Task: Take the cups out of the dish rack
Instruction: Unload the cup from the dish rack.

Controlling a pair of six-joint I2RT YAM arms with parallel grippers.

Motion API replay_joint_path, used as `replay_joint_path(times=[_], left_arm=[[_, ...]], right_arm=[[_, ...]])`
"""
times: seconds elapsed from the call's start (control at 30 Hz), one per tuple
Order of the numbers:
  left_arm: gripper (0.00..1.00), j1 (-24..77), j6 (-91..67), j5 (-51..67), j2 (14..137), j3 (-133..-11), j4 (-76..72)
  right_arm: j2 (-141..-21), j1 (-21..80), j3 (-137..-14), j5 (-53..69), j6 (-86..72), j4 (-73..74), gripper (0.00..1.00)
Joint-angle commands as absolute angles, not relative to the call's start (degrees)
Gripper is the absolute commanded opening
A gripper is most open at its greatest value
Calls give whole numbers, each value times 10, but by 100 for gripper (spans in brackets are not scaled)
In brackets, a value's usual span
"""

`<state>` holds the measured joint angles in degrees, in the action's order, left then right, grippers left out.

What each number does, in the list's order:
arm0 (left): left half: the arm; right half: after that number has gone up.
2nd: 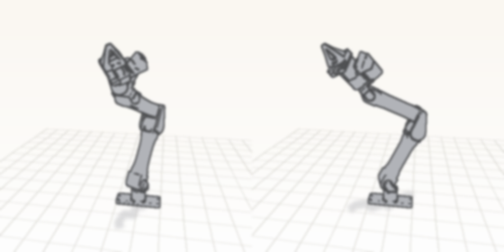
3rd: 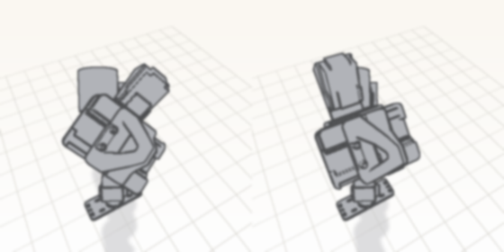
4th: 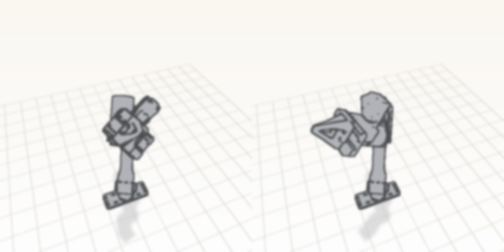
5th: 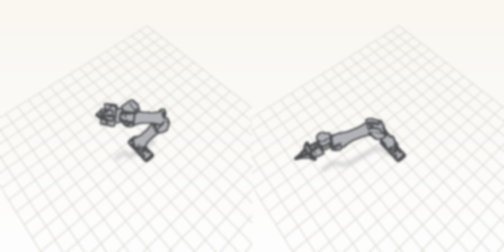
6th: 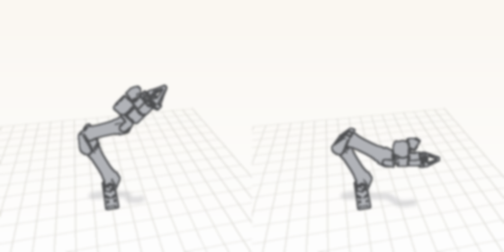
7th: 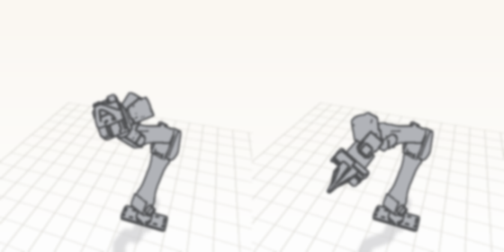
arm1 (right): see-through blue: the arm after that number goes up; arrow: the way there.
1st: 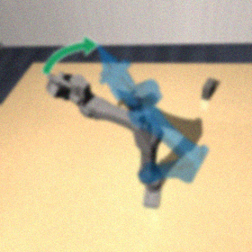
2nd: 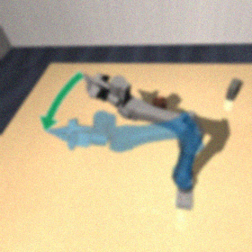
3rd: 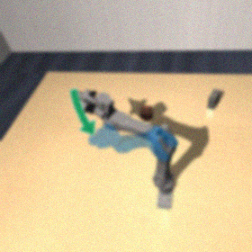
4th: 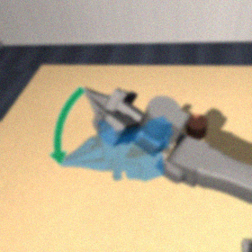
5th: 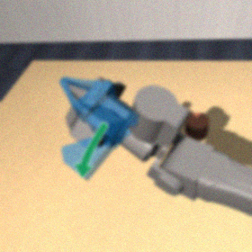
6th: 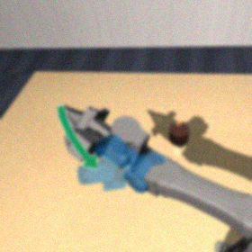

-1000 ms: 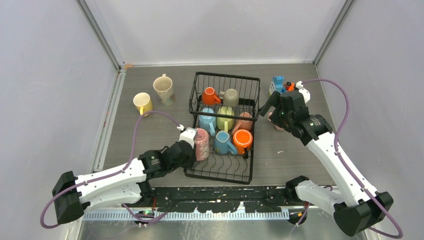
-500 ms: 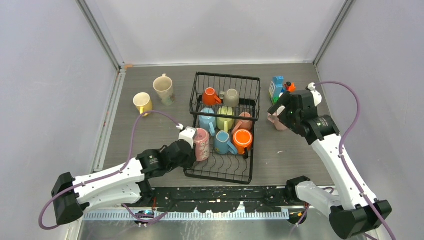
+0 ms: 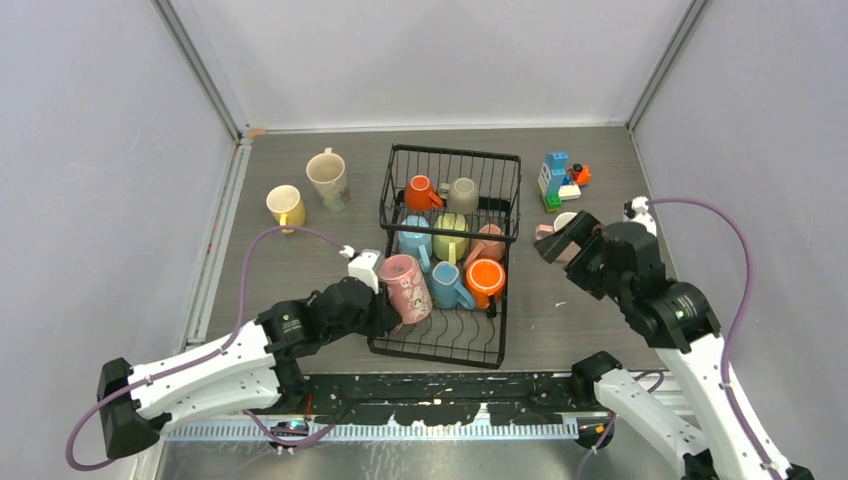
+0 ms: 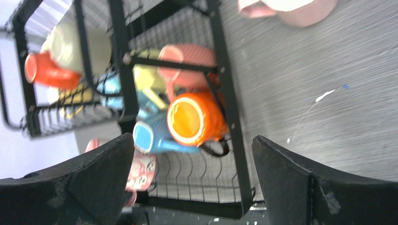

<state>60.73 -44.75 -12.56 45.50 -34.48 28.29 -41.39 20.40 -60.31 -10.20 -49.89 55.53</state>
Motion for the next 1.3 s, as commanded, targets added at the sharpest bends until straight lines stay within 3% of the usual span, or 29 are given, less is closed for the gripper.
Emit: replay_joint_path(times=[0.0, 0.2, 0.53, 0.87, 1.27], left_arm=[[0, 606, -515, -111, 421, -384, 225], [0, 606, -592, -100, 394, -375, 212], [0, 606, -704, -103, 338, -343, 157], [0, 606, -802, -92, 347, -318, 49], [0, 606, -871, -76, 367, -300, -54]], right_arm=[[-371, 291, -588, -120, -581, 575, 100], [-344, 406, -558, -155, -656, 556, 100], [-411, 584, -532, -235, -708, 407, 100], [-496, 644, -479, -242, -758, 211, 99], [-537, 646, -436, -205, -788, 63, 88]])
